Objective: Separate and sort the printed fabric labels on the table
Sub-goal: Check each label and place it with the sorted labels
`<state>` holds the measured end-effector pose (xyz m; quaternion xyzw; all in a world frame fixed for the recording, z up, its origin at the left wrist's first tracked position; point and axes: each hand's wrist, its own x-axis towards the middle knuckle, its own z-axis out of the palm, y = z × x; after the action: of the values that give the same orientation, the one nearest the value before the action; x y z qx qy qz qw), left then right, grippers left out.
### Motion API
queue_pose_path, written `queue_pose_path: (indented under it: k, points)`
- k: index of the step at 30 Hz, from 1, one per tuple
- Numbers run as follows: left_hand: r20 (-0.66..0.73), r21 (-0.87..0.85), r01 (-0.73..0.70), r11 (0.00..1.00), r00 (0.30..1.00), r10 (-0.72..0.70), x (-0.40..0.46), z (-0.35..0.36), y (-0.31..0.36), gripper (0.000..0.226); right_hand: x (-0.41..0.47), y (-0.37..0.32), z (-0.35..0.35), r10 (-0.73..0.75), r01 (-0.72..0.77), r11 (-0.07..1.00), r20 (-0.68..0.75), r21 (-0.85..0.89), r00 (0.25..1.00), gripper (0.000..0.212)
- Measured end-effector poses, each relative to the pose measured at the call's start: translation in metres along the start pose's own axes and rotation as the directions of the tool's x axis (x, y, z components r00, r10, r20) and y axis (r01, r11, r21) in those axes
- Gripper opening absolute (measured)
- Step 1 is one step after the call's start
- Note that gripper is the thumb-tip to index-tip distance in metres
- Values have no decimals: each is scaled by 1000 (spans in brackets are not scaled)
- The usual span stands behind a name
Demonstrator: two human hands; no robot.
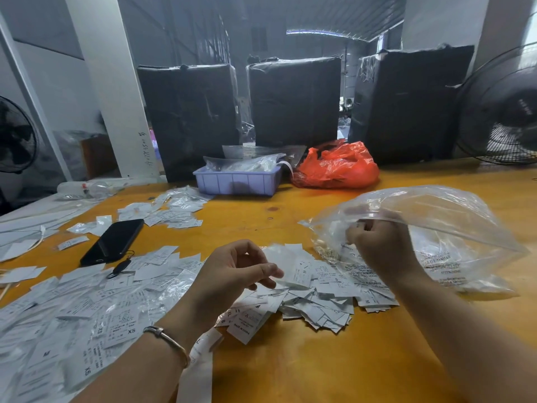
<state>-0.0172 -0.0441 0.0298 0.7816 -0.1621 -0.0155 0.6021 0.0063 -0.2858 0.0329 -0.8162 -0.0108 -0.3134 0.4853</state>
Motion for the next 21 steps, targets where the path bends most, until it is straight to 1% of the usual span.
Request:
queue_pose_path:
  k: [1,2,3,4,5,6,8,11,13,15,17,18,21]
  points:
    - [-12,8,-4,1000,1000,4,0,0,0,13,-3,-6,3,68,-82,987,100,139,993,9]
    - [-24,11,-7,1000,1000,8,0,-1,0,13,-6,-10,5,139,-192,949,216,249,967,22]
    - [-34,7,-10,1000,999,11,0,-1,0,12,-8,-13,7,192,-299,903,331,310,924,33]
    - [-42,-2,-17,1000,999,17,1,-1,0,11,-10,-16,8,227,-379,868,423,320,877,35]
    - [-46,-14,-27,1000,999,27,1,0,-1,9,-10,-17,9,245,-430,847,489,311,837,30]
    - [-49,-27,-36,999,998,35,2,0,-2,6,-11,-19,9,262,-467,829,525,307,810,22]
    - [-45,-36,-43,998,998,42,2,0,-2,3,-12,-20,10,273,-499,791,526,354,805,11]
    - [-34,-41,-84,996,996,82,1,0,-1,27,-13,-24,9,221,-445,766,460,463,860,21]
    - [-28,-40,-132,990,991,130,0,2,1,32,-15,-32,7,146,-372,758,417,536,897,28]
    - [-27,-32,-183,982,983,183,-2,6,3,24,-16,-38,5,64,-293,734,367,613,928,27]
    - [-37,1,-226,974,974,226,-3,8,3,12,-19,-43,4,-9,-215,721,319,659,948,22]
    - [-41,22,-243,970,969,244,-3,9,3,9,-20,-46,3,-45,-173,737,303,654,952,26]
    - [-37,81,-280,956,958,284,-5,9,5,7,-25,-50,2,-185,-13,808,275,588,944,49]
